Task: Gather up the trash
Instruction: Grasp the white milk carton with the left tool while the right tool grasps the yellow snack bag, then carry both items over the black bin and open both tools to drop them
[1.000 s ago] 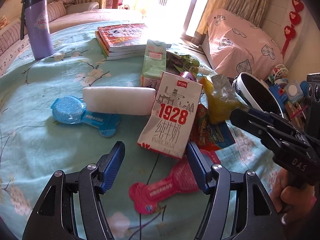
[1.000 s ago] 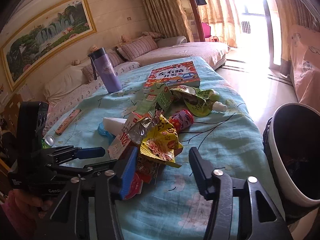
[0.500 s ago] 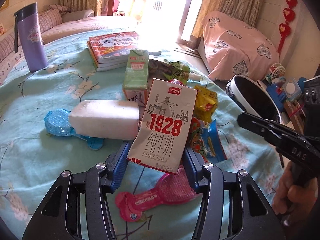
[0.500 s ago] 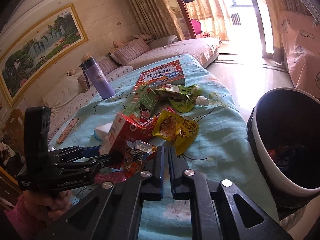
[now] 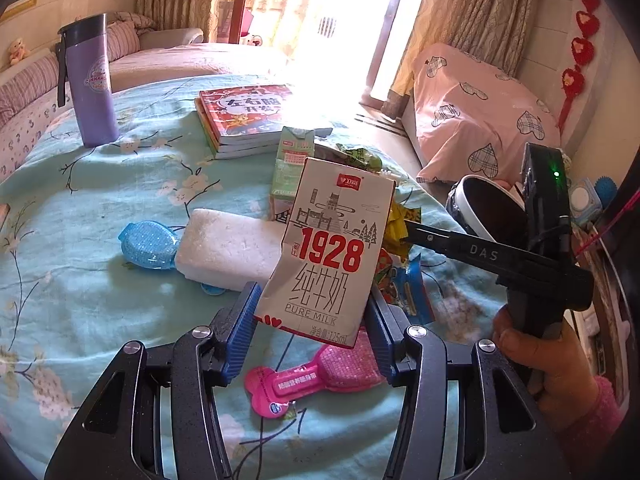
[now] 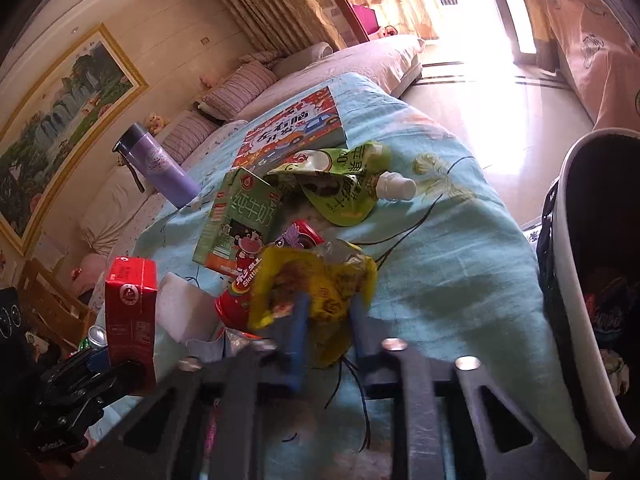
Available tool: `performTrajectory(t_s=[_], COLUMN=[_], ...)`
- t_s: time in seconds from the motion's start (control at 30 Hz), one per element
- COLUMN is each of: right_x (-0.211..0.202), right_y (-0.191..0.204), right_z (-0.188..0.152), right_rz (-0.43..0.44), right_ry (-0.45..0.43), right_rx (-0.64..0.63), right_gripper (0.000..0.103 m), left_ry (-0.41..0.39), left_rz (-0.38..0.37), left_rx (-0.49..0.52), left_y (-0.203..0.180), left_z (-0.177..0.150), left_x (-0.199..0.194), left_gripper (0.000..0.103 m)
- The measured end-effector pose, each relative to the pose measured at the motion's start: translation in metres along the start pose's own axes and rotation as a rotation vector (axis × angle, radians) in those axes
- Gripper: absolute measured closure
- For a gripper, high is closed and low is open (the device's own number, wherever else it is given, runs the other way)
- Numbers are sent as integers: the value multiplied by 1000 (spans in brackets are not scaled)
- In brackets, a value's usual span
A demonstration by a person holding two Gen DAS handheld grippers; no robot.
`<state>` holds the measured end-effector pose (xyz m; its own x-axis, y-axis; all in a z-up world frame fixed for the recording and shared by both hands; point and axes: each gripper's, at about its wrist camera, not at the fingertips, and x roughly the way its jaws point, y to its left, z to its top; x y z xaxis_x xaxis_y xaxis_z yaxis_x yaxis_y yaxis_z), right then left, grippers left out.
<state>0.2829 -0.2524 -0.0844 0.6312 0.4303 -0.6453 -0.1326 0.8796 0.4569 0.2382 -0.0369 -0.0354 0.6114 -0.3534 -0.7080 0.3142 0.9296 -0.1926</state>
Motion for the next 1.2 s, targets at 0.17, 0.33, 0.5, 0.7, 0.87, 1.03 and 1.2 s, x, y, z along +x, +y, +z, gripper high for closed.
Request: performTrajectory(t_s=[0.17, 0.33, 0.5, 0.7, 0.87, 1.03, 1.2], right_x=[-27, -76, -121, -161, -177, -189, -198], right_y=[2, -1, -6, -24, -44, -62, -74], right_z=[-9, -11, -16, -30, -40, -48, -51], right_rz=[19, 31, -3, -55, -90, -110, -127], right_ry=[-57, -136, -190, -248, -267, -276, -288], right_rx=[-8, -17, -37, -18, 25, 56, 72], right_gripper=[88, 88, 88, 88, 88, 88, 88], left_ry=[3, -18, -17, -7, 14, 26, 35], left_rz=[-17, -40, -77, -116, -134, -139, -145], left_rx=[6, 33, 65, 119, 156, 182, 198], left_y=[-12, -34, -59, -92, -114, -131, -145], left_z=[2, 7, 6, 3, -3, -9, -13], left_x=[-5, -13, -15, -14, -8, -4, 0], left_gripper=[52, 52, 52, 52, 52, 52, 52])
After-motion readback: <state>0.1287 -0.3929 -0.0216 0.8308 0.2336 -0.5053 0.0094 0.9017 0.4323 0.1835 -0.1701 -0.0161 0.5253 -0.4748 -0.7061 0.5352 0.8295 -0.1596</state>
